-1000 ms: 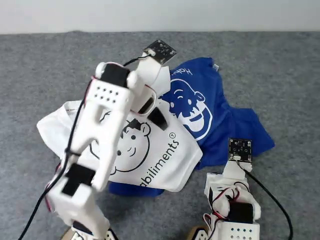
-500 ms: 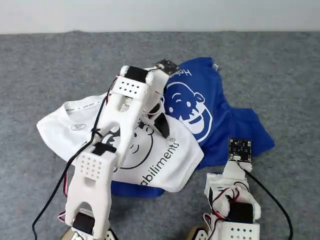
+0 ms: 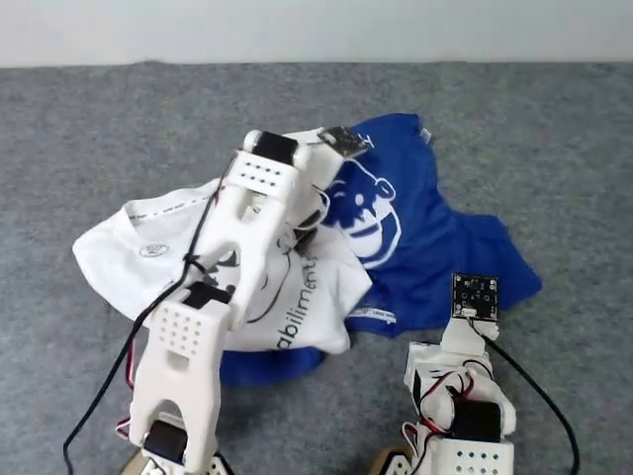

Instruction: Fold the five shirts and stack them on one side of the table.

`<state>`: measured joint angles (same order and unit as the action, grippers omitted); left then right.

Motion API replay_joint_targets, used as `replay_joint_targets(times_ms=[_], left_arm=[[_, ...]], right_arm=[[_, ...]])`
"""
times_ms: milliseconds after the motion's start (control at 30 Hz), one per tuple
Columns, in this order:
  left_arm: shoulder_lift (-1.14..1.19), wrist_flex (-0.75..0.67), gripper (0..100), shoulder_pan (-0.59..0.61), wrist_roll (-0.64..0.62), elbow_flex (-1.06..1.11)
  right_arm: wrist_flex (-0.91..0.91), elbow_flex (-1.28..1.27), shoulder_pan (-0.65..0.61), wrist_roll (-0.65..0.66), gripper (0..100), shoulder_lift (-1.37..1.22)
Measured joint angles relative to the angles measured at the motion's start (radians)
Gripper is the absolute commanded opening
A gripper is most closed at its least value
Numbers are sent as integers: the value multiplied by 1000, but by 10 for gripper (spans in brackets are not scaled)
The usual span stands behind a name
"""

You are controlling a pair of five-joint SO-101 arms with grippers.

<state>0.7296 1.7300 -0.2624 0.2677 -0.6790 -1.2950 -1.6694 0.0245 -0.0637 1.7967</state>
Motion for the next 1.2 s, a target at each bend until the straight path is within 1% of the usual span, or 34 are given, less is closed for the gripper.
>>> replay_joint_targets(times_ms=[167,433,600,833,1000,1200], left_arm=[[-187,2,4,121,3,2],[-494,5,4,370,5,2],[-646,5,4,525,5,2],[-838,5,4,706,5,2],[-945,-31,4,855,5,2],[-965,-95,4,1040,6,11]], right_arm=[[0,0,0,0,9,0],[0,0,0,0,9,0],[0,0,0,0,9,0],[0,0,0,0,9,0],[0,0,0,0,9,0],[0,0,0,0,9,0]])
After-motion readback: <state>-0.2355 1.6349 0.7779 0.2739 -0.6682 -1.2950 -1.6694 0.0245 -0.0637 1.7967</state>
